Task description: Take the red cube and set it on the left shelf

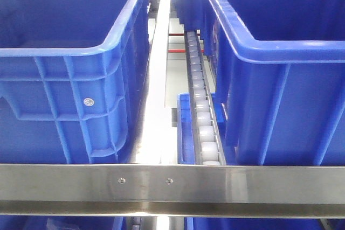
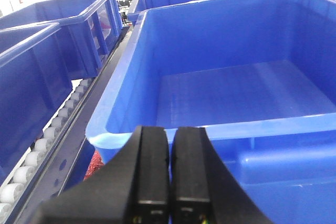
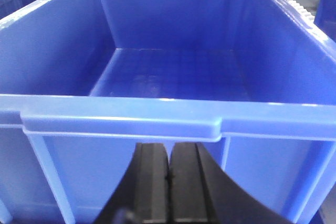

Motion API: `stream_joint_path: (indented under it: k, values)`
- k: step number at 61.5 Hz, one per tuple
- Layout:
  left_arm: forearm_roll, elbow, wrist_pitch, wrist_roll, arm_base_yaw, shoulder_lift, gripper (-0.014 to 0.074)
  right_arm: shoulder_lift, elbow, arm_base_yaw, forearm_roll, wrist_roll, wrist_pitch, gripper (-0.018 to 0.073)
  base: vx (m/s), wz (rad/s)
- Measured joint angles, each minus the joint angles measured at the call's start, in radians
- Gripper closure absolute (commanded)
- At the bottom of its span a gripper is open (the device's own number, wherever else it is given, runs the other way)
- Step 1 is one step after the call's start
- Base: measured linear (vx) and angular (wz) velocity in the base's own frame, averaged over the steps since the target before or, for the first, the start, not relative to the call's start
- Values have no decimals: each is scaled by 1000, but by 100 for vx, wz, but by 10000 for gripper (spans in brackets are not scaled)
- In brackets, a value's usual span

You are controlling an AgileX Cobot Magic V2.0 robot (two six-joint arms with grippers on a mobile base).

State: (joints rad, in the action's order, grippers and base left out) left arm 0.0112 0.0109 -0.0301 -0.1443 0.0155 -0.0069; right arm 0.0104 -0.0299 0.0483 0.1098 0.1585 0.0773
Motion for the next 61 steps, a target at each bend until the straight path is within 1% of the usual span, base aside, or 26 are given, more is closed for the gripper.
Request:
stream_joint_path:
  k: [25,38,61]
  values:
    - [0,0,0,0,0,0,491,0,0,0,-2,0,7,502,0,0]
    - [0,0,0,0,0,0,491,0,0,0,-36,-36,7,502,0,0]
    - [0,0,0,0,0,0,491,0,0,0,-39,-45,7,502,0,0]
